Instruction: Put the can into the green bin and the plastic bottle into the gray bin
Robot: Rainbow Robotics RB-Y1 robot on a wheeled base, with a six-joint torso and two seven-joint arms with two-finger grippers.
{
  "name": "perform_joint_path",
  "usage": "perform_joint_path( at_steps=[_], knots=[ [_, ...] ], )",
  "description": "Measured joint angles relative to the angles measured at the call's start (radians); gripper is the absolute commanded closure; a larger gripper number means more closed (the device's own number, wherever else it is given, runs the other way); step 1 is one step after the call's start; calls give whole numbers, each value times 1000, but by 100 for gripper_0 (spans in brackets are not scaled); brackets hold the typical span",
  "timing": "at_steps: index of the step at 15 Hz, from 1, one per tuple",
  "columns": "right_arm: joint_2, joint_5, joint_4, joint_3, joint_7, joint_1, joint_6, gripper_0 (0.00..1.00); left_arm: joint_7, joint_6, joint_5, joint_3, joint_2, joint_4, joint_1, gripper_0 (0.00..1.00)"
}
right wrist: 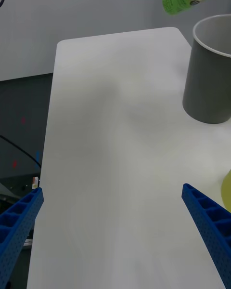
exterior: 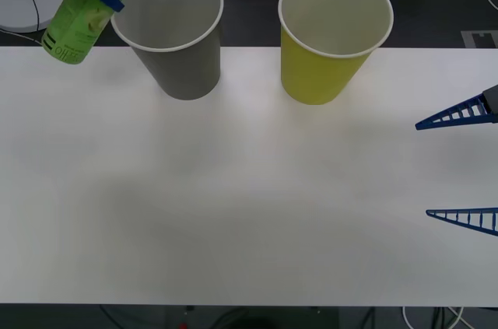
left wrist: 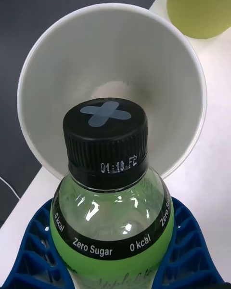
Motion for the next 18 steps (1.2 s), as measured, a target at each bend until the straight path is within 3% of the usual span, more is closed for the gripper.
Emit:
perform_joint_path(
  at_steps=[4,8,18],
  knots=[
    [0,0,0,0,0,0,0,0,-11,0,26,-76,-3,78,-98,100],
    [0,0,0,0,0,0,0,0,-18,0,31,-90,-30,144,-151,100],
    [0,0,0,0,0,0,0,0,-43,0,-59,-90,-158,267,-258,100]
  ],
)
